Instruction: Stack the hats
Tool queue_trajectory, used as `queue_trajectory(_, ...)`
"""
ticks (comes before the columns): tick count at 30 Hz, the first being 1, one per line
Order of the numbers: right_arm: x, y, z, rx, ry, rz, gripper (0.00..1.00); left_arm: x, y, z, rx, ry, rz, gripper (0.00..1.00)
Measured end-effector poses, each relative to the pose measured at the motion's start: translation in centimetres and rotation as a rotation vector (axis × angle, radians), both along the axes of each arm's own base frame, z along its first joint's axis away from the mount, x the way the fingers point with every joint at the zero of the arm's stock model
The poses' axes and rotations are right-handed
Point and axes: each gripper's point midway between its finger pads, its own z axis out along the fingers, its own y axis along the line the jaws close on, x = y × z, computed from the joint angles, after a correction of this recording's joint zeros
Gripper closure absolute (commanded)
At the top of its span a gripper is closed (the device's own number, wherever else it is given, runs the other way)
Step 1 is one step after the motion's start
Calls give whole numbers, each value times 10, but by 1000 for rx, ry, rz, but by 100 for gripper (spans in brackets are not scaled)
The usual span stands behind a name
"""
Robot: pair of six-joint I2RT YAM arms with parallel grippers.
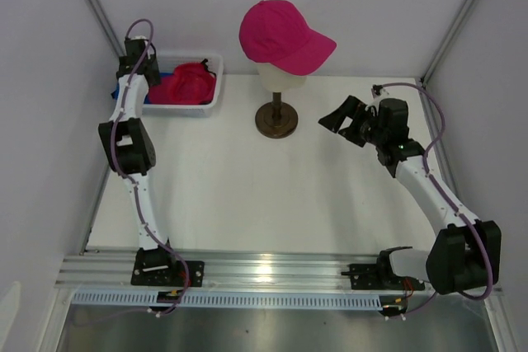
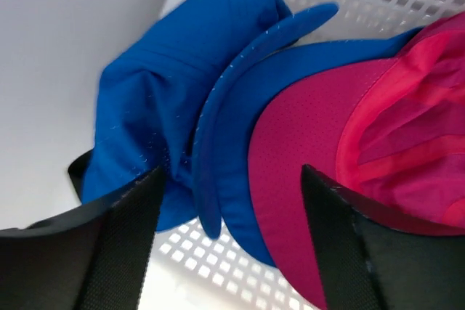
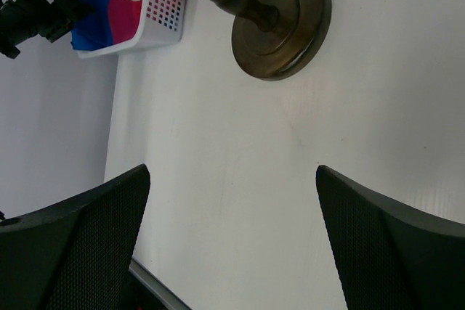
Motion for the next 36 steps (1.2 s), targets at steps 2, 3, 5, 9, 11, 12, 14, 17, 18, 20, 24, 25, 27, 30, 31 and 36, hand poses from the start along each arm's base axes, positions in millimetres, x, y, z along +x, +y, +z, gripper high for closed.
queue_trajectory(2,5,5,-4,-6,14,6,1,2,3,-11,-15,13,-6,50)
queue_trajectory(3,7,8,-7,-8,21,11,0,2,4,-14,-23,14,-4,56)
queue_trajectory(5,8,14,-10,-13,31,21,1,2,7,-14,-36,9,-7,82)
queue_trajectory(9,9,25,-18,-19,54,43,0,7,13,-6,-49,-32,3,99)
queue_trajectory(11,9,30,-20,-21,61,54,0,8,13,-6,-59,-41,0,99)
queue_trajectory(12,10,31,-21,-22,63,57,1,8,12,-5,-63,-42,-2,99)
queue_trajectory(14,10,34,-20,-21,61,64,1,7,10,-2,-75,-46,-9,99)
queue_trajectory(17,10,38,-15,-16,51,77,1,0,3,15,-94,-62,-22,99)
queue_trajectory(18,10,40,-13,-13,45,82,0,-3,1,25,-100,-72,-29,99)
queue_trajectory(20,10,44,-6,-4,30,99,0,-11,-3,52,-100,-103,-39,99)
queue_trajectory(24,9,55,10,16,-10,136,1,-29,-10,130,-78,-230,-65,99)
queue_trajectory(25,8,58,13,20,-21,144,1,-36,-11,153,-64,-268,-71,99)
queue_trajectory(27,7,64,18,31,-38,162,0,-49,-14,195,-38,-342,-85,99)
queue_trajectory(30,5,74,28,57,-65,188,0,-65,-22,243,-9,-434,-124,99)
queue_trajectory(31,4,79,34,69,-77,197,1,-68,-26,251,-8,-450,-146,99)
queue_trajectory(36,3,100,71,151,-156,231,0,-68,-52,244,-56,-419,-273,99)
